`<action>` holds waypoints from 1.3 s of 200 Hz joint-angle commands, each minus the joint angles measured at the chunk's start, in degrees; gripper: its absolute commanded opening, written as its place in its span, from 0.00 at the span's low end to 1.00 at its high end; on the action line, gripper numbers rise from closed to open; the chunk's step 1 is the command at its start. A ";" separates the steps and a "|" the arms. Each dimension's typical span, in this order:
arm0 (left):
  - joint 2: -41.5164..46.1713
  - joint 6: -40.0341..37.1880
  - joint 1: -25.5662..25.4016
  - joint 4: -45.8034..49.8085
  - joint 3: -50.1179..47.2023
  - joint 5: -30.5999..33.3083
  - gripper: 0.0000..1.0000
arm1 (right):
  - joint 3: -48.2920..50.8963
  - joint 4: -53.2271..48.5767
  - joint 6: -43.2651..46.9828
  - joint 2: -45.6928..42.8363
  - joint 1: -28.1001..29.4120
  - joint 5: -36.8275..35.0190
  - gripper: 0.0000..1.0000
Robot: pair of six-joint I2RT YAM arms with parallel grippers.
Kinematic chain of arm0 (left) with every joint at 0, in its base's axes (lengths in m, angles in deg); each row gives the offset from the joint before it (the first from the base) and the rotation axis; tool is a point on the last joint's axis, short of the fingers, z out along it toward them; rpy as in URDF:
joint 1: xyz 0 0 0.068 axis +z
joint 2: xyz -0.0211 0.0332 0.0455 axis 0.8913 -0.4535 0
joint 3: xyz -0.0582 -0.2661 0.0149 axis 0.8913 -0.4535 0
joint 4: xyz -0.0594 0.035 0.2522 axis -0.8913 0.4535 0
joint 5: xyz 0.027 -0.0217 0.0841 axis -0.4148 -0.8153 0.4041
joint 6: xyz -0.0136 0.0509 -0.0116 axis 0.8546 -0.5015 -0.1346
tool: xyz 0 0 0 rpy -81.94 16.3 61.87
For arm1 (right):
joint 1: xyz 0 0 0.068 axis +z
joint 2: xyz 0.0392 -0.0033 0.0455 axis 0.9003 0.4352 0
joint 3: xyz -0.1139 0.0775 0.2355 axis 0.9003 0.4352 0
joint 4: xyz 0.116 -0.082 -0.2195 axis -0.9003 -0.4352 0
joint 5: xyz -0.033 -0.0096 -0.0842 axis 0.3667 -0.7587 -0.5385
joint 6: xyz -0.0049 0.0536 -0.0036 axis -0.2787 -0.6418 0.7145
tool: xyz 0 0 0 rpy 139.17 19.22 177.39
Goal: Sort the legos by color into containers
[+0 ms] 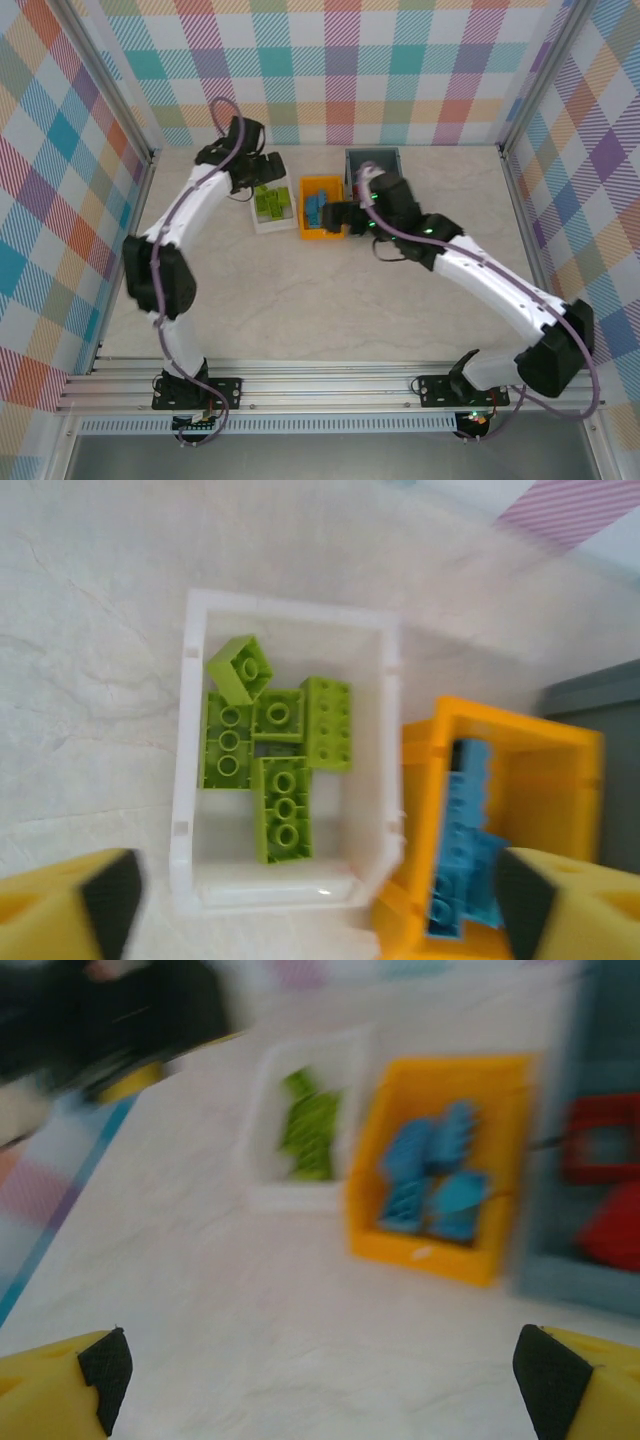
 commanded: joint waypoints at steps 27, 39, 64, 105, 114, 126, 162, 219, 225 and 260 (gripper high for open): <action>28.92 -0.14 4.78 -7.62 -27.90 3.42 1.00 | 13.16 -0.60 2.27 -13.74 -7.57 -34.94 1.00; 34.54 2.42 4.78 -7.52 -34.35 12.27 1.00 | 18.79 4.51 4.79 -16.58 -12.80 -32.96 1.00; 43.68 0.15 4.78 -15.92 -51.85 26.75 1.00 | 33.09 23.99 15.09 -17.32 -23.08 -20.57 1.00; 45.36 -12.38 5.04 -44.53 -73.46 27.44 1.00 | 38.18 35.35 21.81 -2.76 -28.81 -12.89 1.00; 42.39 -13.81 5.68 -49.54 -75.40 27.14 1.00 | 39.90 40.70 21.98 -0.47 -29.47 -12.31 1.00; 38.11 -13.79 8.08 -53.45 -76.10 23.78 1.00 | 40.28 43.69 21.41 3.14 -30.85 -11.03 1.00; 25.87 -18.92 11.40 -68.59 -74.52 17.30 1.00 | 39.67 53.59 24.89 9.34 -33.36 -6.16 1.00; 17.65 -23.28 12.56 -80.73 -74.43 8.46 1.00 | 49.69 75.23 25.35 12.33 -36.30 2.62 1.00; 16.72 -24.17 11.61 -86.82 -77.83 9.16 1.00 | 49.97 73.70 25.66 11.49 -36.18 3.49 1.00; 14.34 -24.39 10.80 -93.23 -79.46 11.21 1.00 | 47.12 68.88 25.20 11.90 -36.83 4.98 1.00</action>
